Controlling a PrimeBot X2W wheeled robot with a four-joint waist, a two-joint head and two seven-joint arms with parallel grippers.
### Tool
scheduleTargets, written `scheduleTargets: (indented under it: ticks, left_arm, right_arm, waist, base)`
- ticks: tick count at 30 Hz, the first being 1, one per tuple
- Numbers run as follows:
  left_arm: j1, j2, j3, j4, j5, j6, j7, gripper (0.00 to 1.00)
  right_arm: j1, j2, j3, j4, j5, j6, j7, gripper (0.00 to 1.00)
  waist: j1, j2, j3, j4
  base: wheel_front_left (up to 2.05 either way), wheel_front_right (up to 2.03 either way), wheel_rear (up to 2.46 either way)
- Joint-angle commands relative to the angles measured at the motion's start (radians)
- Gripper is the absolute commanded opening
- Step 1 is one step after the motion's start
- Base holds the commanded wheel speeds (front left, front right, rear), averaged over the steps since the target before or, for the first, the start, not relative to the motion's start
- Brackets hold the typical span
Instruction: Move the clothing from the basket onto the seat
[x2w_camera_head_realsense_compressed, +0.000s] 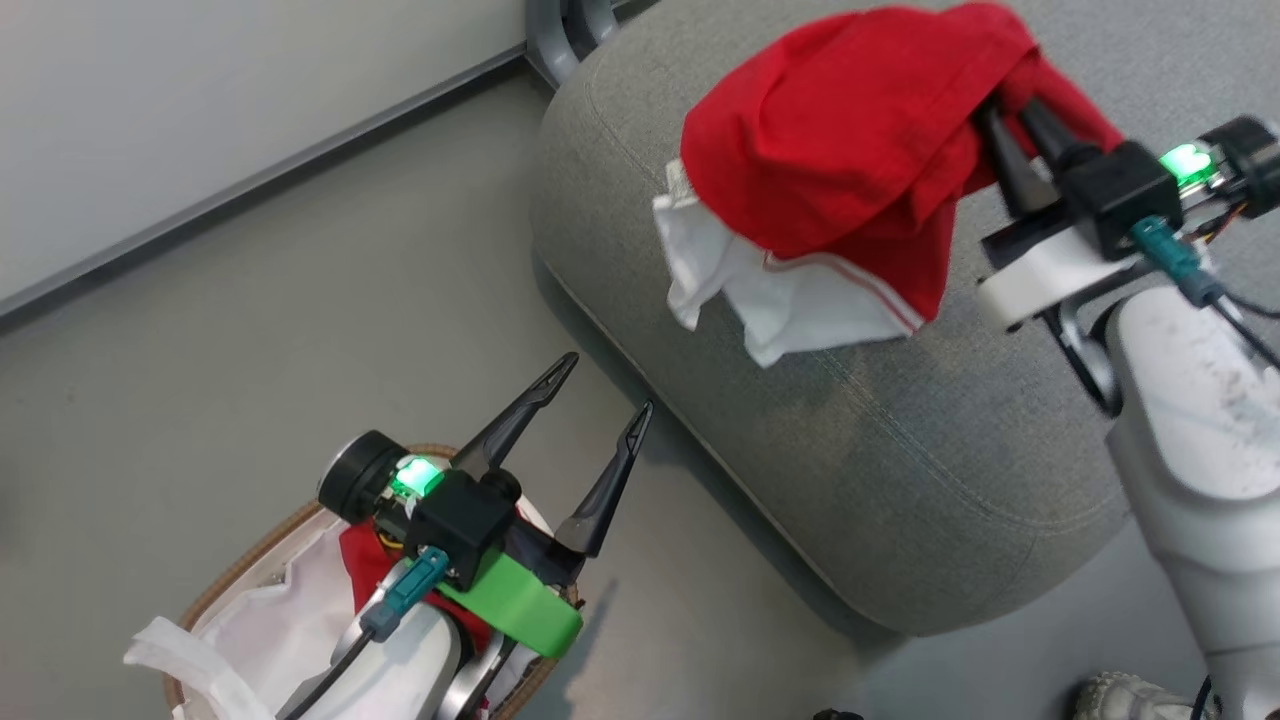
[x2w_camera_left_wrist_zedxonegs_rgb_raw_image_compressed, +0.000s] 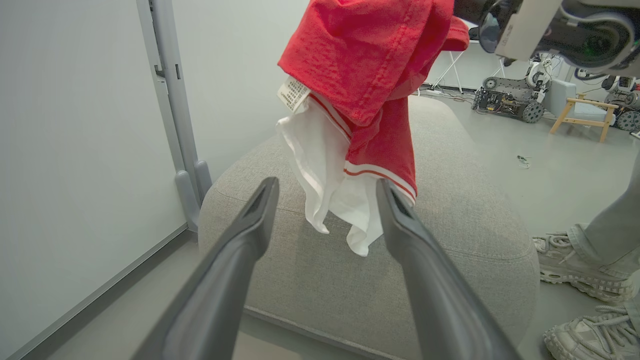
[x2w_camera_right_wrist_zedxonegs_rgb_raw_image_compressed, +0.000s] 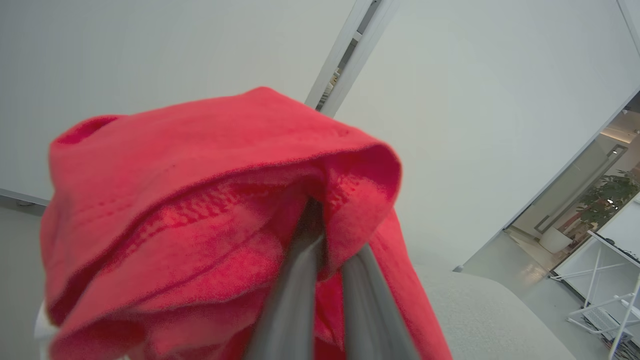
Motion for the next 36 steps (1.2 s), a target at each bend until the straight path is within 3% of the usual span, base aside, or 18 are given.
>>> scheduleTargets:
  ticks: [1, 9, 16, 23, 31, 32, 33, 34, 36]
  left_arm:
    - [-0.027, 0.025, -0.008, -0.015, 0.007, 0.0, -0.001, 1.0]
    - [-0.106, 0.1, -0.04, -0.083, -0.004, 0.0, -0.001, 1.0]
    - [-0.156, 0.152, -0.035, -0.122, -0.009, 0.0, -0.001, 1.0]
    - [-0.172, 0.189, -0.017, -0.145, -0.013, 0.0, -0.001, 1.0]
    - [-0.175, 0.202, -0.014, -0.147, -0.018, 0.0, -0.001, 1.0]
    - [-0.174, 0.199, -0.012, -0.144, -0.021, 0.0, -0.001, 1.0]
    - [-0.171, 0.193, -0.007, -0.141, -0.029, 0.0, -0.001, 1.0]
    - [-0.168, 0.19, -0.006, -0.136, -0.03, 0.0, -0.001, 1.0]
    - [-0.163, 0.179, -0.004, -0.128, -0.037, 0.0, -0.001, 1.0]
  right_arm:
    - [-0.049, -0.008, -0.028, 0.008, -0.02, -0.001, -0.005, 0.0]
    - [-0.27, -0.067, -0.133, 0.091, -0.133, -0.001, -0.005, 0.0]
    - [-0.394, -0.072, -0.312, 0.145, -0.242, -0.001, 0.006, 0.0]
    - [-0.369, -0.069, -0.554, 0.202, -0.29, -0.001, 0.014, 0.0]
    - [-0.27, 0.025, -0.769, 0.297, -0.365, -0.001, 0.005, 0.0]
    - [-0.261, 0.039, -0.792, 0.307, -0.367, -0.001, 0.002, 0.27]
    - [-0.251, 0.048, -0.815, 0.315, -0.369, -0.001, 0.0, 0.87]
    - [-0.242, 0.053, -0.83, 0.326, -0.369, -0.001, -0.002, 1.0]
    - [-0.215, 0.058, -0.848, 0.347, -0.369, -0.001, -0.004, 1.0]
  waist:
    - [0.0, -0.0001, 0.119, 0.026]
    - [0.0, -0.0001, 0.273, 0.094]
    - [0.0, -0.0001, 0.384, 0.154]
    - [0.0, -0.0001, 0.465, 0.185]
    - [0.0, -0.0001, 0.48, 0.186]
    - [0.0, -0.0001, 0.474, 0.184]
    - [0.0, -0.0001, 0.466, 0.182]
    - [0.0, -0.0001, 0.457, 0.179]
    - [0.0, -0.0001, 0.43, 0.176]
  base:
    - [0.0, 0.0, 0.0]
    - [0.0, 0.0, 0.0]
    - [0.0, 0.0, 0.0]
    - [0.0, 0.0, 0.0]
    - [0.0, 0.0, 0.0]
    - [0.0, 0.0, 0.0]
    - [0.0, 0.0, 0.0]
    - [0.0, 0.0, 0.0]
    - [0.0, 0.0, 0.0]
